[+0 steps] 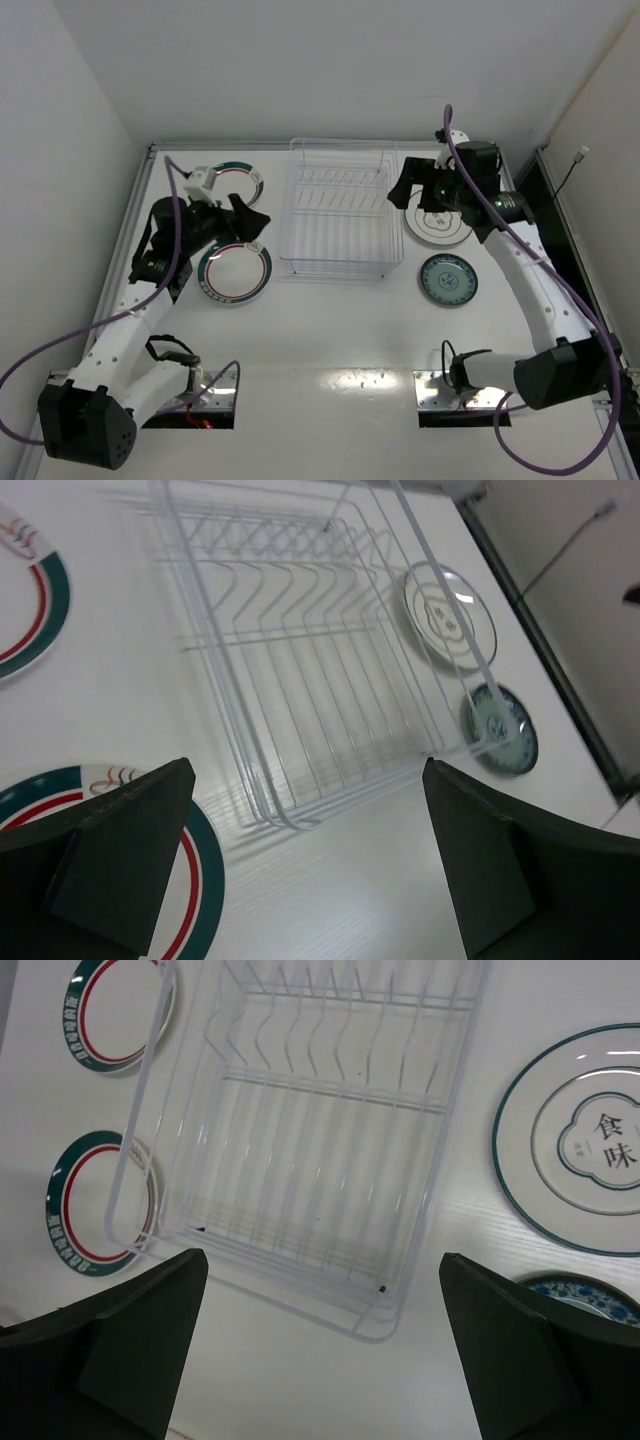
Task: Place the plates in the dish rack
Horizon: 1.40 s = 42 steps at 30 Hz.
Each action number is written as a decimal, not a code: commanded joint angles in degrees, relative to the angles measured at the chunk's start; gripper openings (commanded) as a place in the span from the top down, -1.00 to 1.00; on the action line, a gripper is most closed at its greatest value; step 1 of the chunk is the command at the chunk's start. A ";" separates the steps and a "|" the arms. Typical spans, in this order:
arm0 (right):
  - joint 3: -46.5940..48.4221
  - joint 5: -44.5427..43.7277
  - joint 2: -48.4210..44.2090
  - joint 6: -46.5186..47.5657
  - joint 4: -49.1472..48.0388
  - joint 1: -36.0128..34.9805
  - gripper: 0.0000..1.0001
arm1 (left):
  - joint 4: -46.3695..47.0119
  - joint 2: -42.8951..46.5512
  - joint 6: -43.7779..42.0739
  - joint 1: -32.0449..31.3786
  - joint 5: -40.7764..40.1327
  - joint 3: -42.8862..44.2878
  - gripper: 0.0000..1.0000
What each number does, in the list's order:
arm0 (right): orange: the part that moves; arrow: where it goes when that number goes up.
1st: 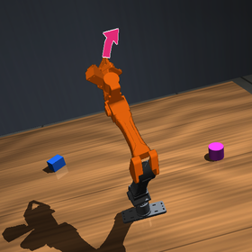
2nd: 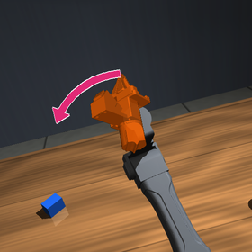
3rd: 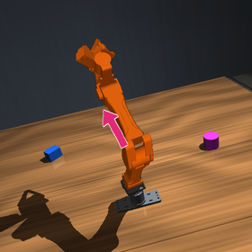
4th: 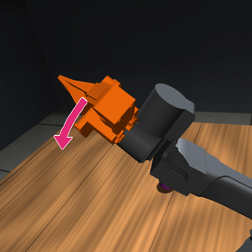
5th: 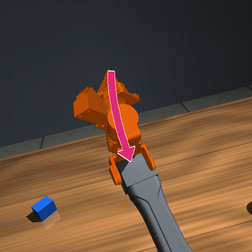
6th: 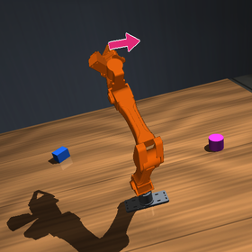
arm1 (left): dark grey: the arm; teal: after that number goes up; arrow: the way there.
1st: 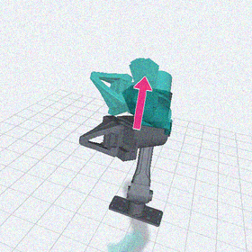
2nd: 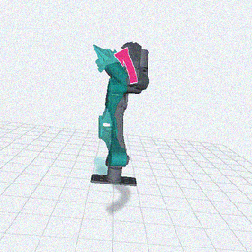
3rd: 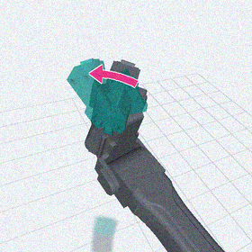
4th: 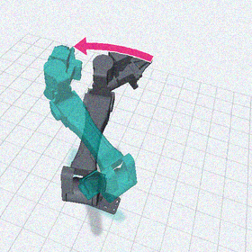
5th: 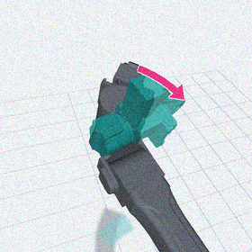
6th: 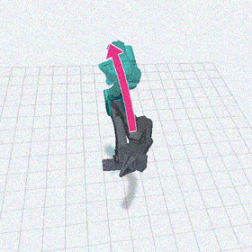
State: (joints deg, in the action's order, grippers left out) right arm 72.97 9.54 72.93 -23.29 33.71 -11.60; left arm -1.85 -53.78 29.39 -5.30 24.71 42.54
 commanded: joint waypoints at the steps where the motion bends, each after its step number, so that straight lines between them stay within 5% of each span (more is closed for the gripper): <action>1: 3.49 -4.44 0.89 0.53 0.74 0.96 -0.98 | -5.78 -1.76 -11.09 -6.81 -9.48 3.77 -0.96; 5: 3.85 -8.83 4.23 -2.97 2.14 5.43 -0.98 | -4.32 -1.07 -12.08 -10.86 -16.18 0.97 -0.96; 9: -1.24 10.47 9.84 -7.20 -5.48 21.23 -0.98 | -4.66 0.34 -12.07 -10.87 -16.80 1.31 -0.98; 14: -1.25 15.41 18.03 -8.26 -7.61 32.32 -0.98 | -5.27 -0.18 -12.07 -10.87 -17.07 1.84 -0.98; 24: 1.05 21.39 36.65 -7.64 -8.12 36.91 -0.92 | -5.27 -2.99 -11.54 -10.87 -15.92 2.89 -0.98; 36: 2.35 17.79 43.35 -6.77 -6.64 36.20 -0.69 | -5.98 -3.09 -11.54 -10.87 -17.15 3.51 -0.98; 38: 2.87 18.32 44.66 -6.77 -7.17 36.20 -0.56 | -5.98 -3.70 -11.54 -10.87 -17.15 3.51 -0.98; 41: 3.93 18.94 45.98 -7.30 -7.17 35.60 -0.07 | -5.98 -4.23 -11.54 -10.87 -17.15 3.51 -0.98; 42: 3.93 18.94 45.99 -7.82 -7.69 35.59 0.25 | -5.98 -4.23 -11.54 -10.87 -17.15 3.51 -0.98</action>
State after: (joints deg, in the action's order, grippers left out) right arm 74.37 27.90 117.91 -30.61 27.49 24.23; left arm -8.32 -57.84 18.50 -15.84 7.99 44.03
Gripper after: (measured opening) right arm 0.548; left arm 0.992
